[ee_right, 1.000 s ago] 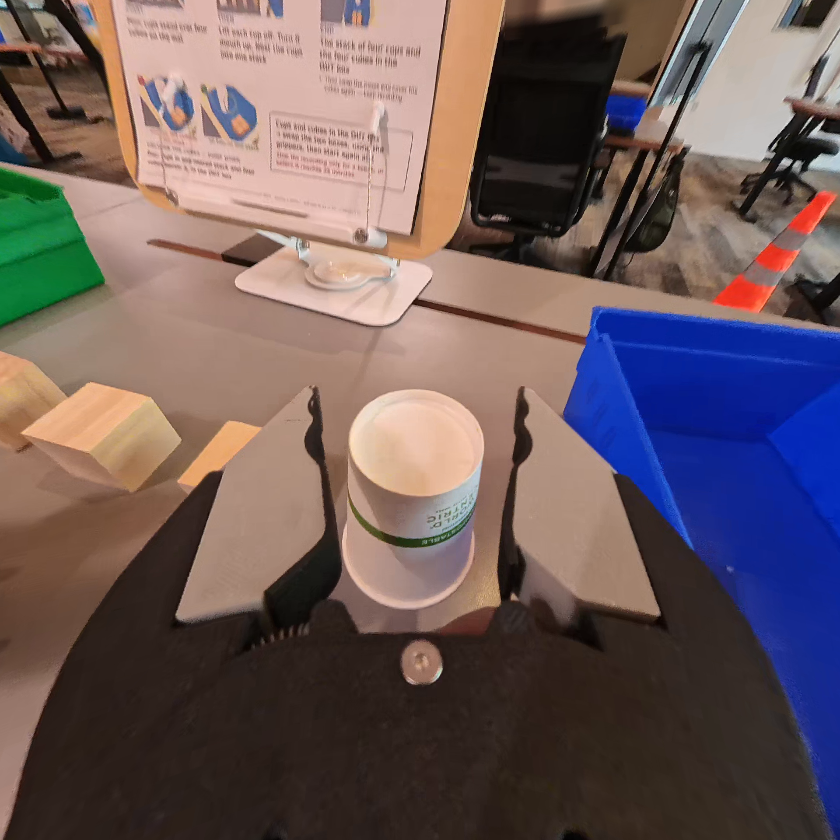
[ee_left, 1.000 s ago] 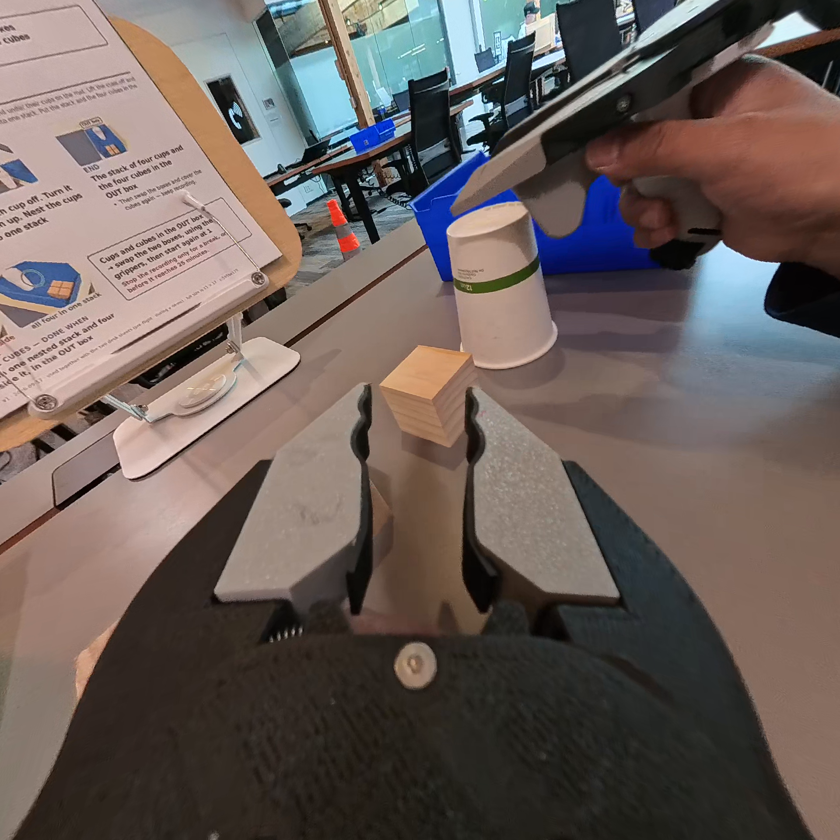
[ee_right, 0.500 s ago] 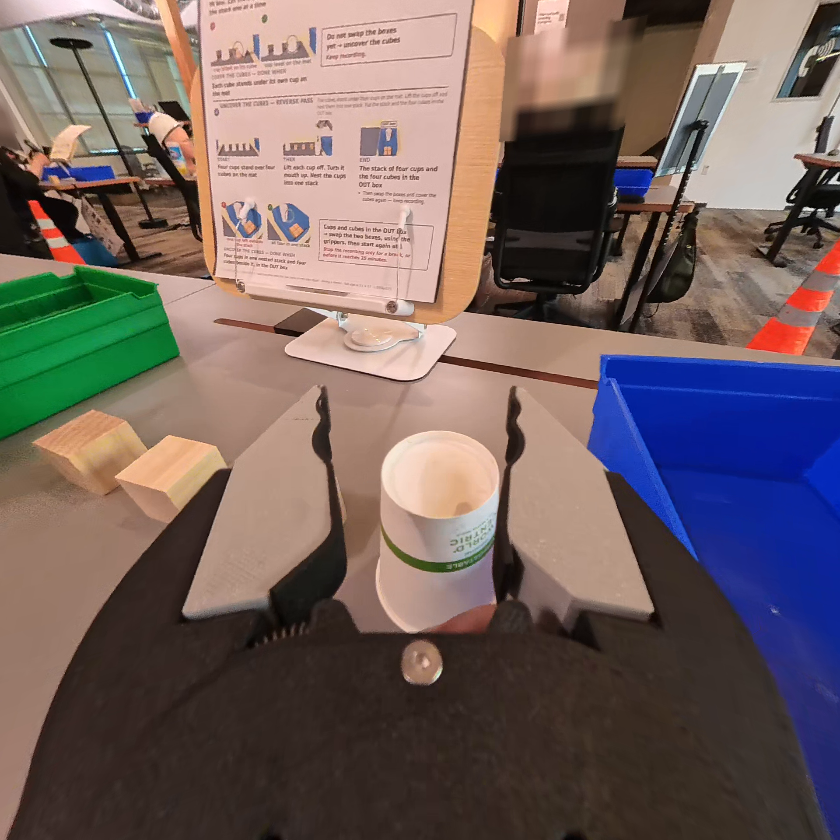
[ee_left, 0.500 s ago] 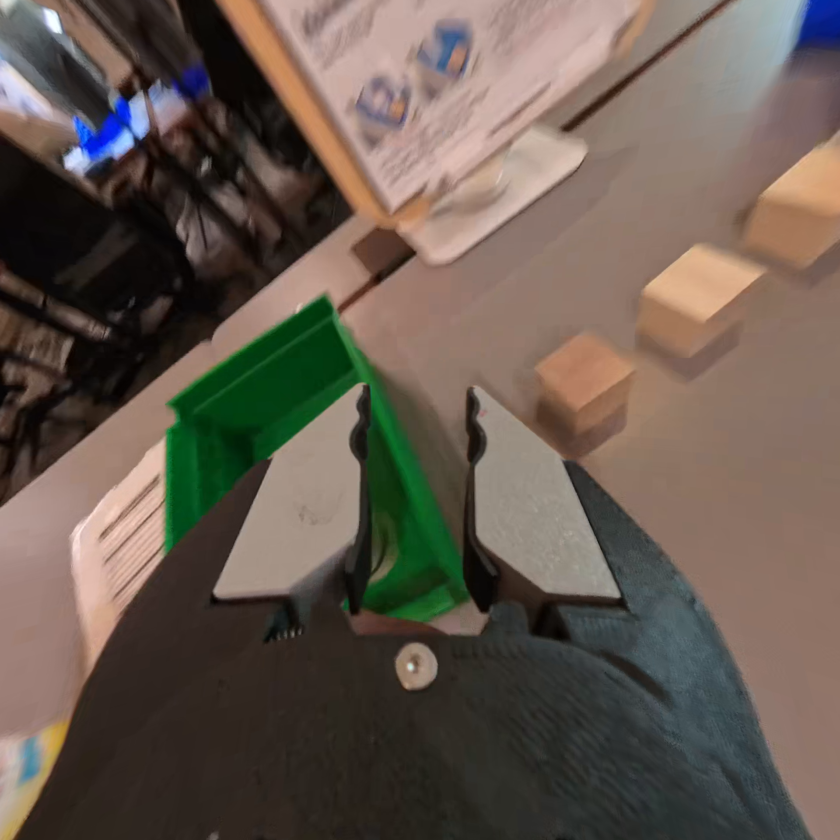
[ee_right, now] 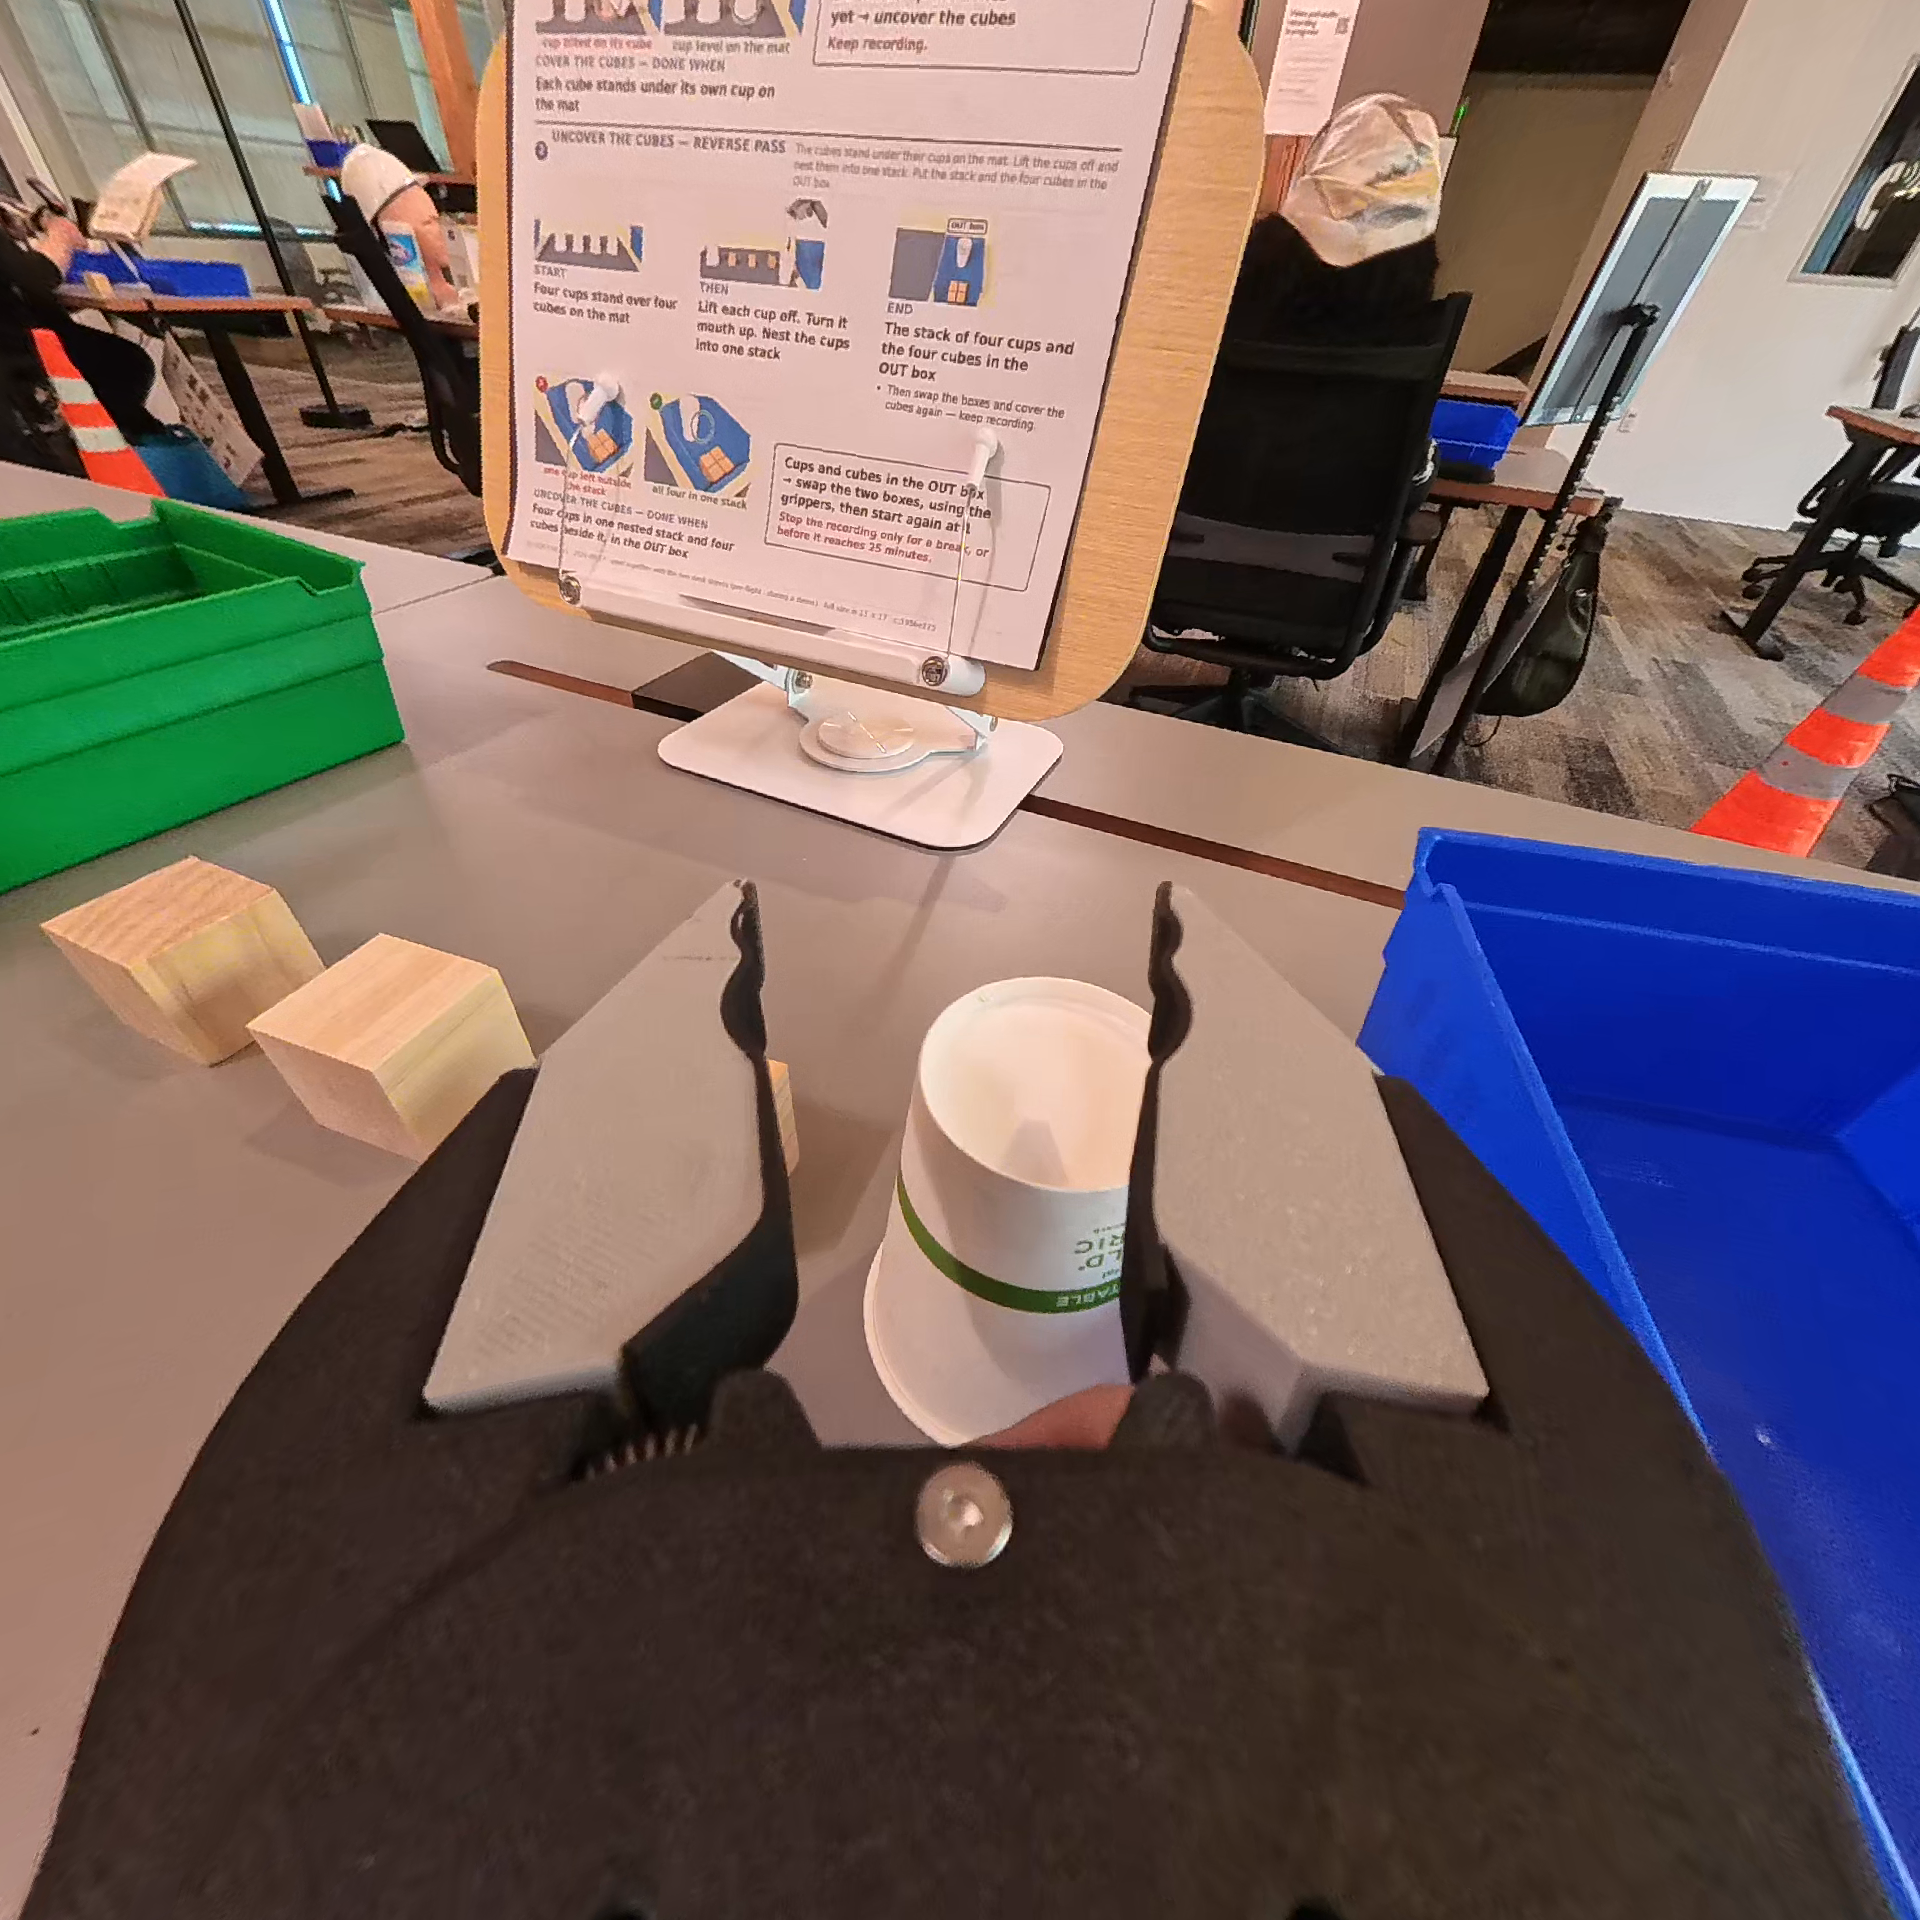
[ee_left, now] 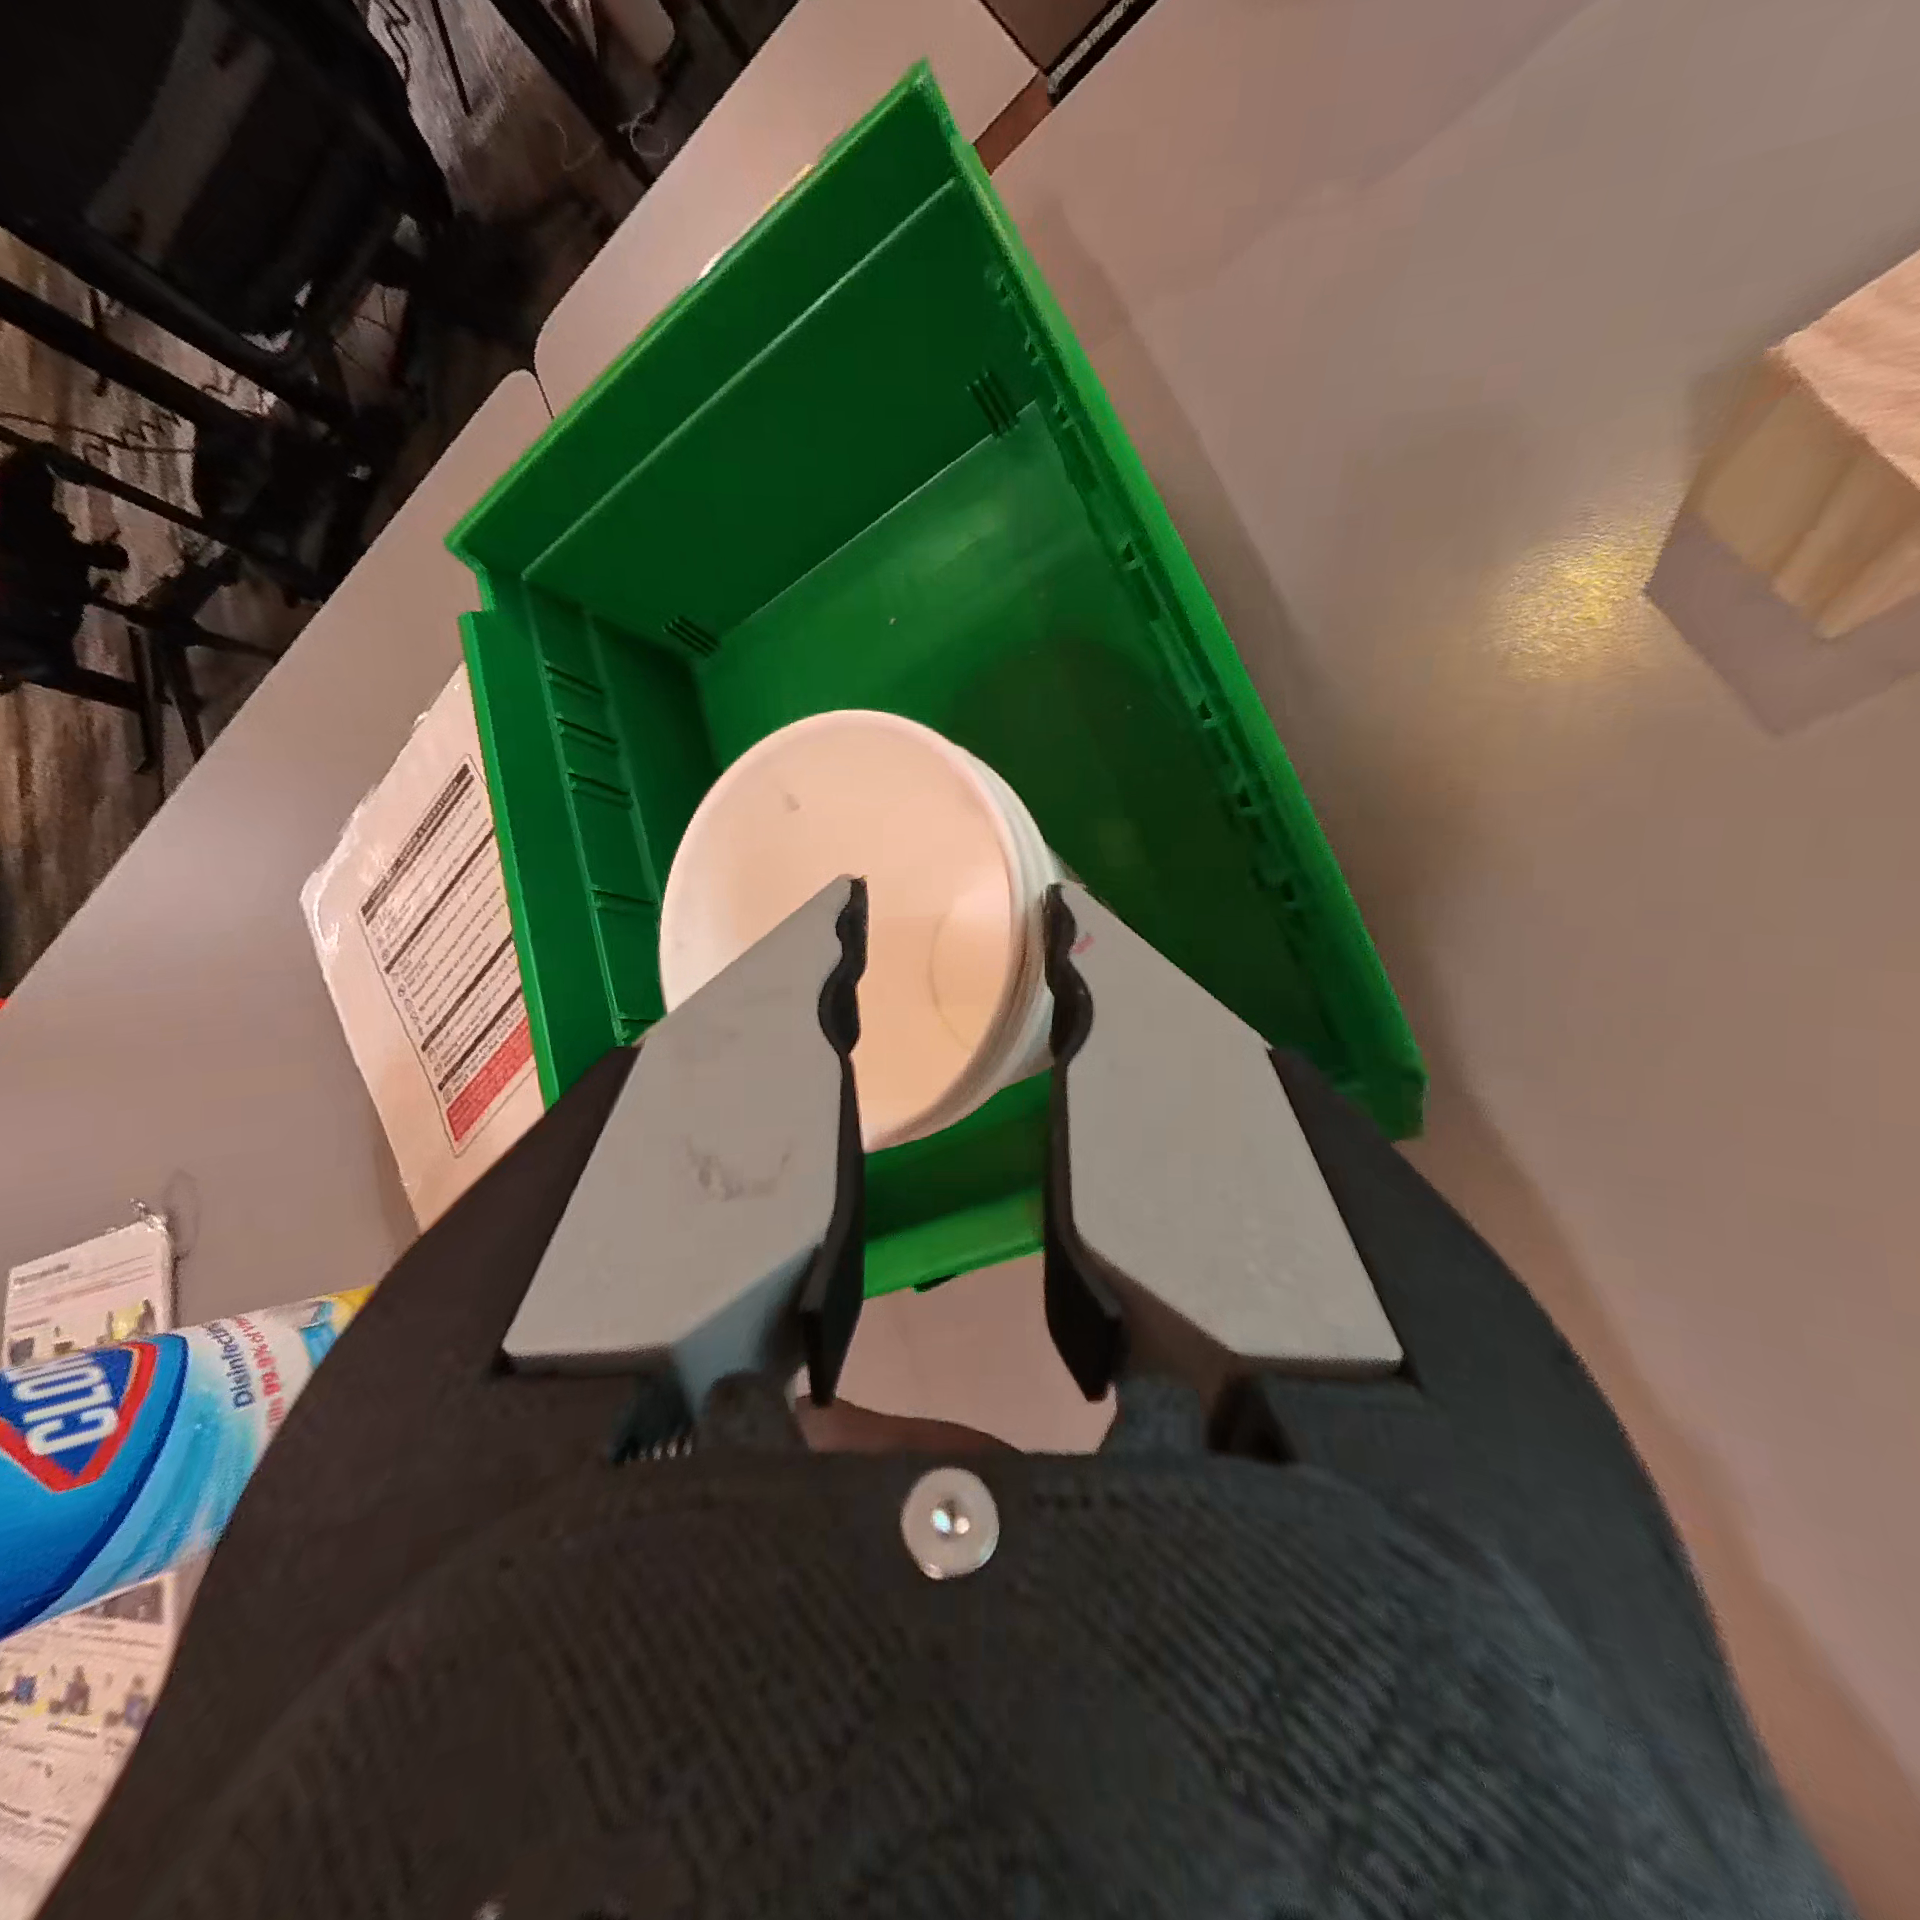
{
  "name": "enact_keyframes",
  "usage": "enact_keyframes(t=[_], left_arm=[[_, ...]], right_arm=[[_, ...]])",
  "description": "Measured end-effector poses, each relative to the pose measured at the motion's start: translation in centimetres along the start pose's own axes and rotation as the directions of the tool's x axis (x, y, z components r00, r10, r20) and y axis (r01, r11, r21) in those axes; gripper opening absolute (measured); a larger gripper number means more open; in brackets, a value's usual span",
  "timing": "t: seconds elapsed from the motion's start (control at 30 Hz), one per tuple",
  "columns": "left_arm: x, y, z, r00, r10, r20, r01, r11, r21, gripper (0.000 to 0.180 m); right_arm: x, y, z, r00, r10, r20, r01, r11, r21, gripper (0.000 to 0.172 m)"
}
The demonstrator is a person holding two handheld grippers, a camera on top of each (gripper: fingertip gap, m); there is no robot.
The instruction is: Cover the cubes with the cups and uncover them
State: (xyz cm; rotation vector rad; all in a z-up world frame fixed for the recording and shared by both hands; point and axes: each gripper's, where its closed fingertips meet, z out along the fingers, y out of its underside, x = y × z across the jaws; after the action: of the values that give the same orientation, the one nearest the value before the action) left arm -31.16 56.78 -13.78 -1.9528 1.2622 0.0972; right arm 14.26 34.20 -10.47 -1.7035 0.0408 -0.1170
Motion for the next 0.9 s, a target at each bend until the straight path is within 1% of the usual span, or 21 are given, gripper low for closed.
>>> enact_keyframes(t=[0.03, 0.07, 0.13, 0.2, 0.27, 0.37, 0.53, 0.6, 0.73, 0.9], left_arm=[[0.00, 0.09, 0.16, 1.000, -0.010, -0.009, 0.010, 1.000, -0.003, 0.031], [0.01, 0.10, 0.23, 1.000, -0.019, -0.017, 0.019, 1.000, -0.002, 0.026], [-0.17, -0.09, 0.13, 1.000, -0.023, -0.011, 0.023, 1.000, 0.011, 0.007], [-0.13, -0.30, -0.16, 1.000, -0.016, -0.018, 0.017, 1.000, 0.021, 0.008], [0.10, -0.57, -0.45, 0.998, -0.032, -0.045, 0.034, 0.999, 0.029, 0.017], [-0.03, -0.54, -0.52, 0.998, -0.038, -0.046, 0.039, 0.999, 0.025, 0.002], [0.27, -0.22, -0.44, 0.997, -0.043, -0.069, 0.044, 0.999, 0.018, 0.002], [0.58, -0.06, -0.37, 0.995, -0.048, -0.090, 0.049, 0.999, 0.014, 0.010], [-0.01, -0.08, -0.32, 0.996, -0.066, -0.067, 0.068, 0.998, 0.020, 0.001], [-0.38, -0.12, -0.42, 0.996, -0.064, -0.055, 0.065, 0.998, 0.026, 0.001]], right_arm=[[0.03, -0.04, -0.04, 1.000, 0.003, 0.001, -0.003, 1.000, 0.002, 0.073], [0.09, -0.10, -0.08, 1.000, 0.006, 0.001, -0.006, 1.000, 0.004, 0.073], [0.12, -0.21, -0.17, 1.000, 0.010, 0.003, -0.010, 1.000, 0.009, 0.073], [0.08, -0.19, -0.16, 1.000, 0.013, 0.007, -0.013, 1.000, 0.008, 0.073], [0.05, -0.21, -0.16, 1.000, 0.008, 0.006, -0.008, 1.000, 0.008, 0.073], [0.00, -0.20, -0.15, 1.000, 0.003, 0.004, -0.003, 1.000, 0.008, 0.073], [0.09, -0.21, -0.18, 1.000, 0.009, 0.004, -0.009, 1.000, 0.009, 0.072], [0.11, -0.24, -0.18, 1.000, 0.010, 0.004, -0.010, 1.000, 0.010, 0.072], [0.08, -0.29, -0.21, 1.000, 0.009, 0.004, -0.009, 1.000, 0.013, 0.072], [-0.02, -0.14, -0.12, 1.000, 0.003, 0.006, -0.004, 1.000, 0.005, 0.072]])
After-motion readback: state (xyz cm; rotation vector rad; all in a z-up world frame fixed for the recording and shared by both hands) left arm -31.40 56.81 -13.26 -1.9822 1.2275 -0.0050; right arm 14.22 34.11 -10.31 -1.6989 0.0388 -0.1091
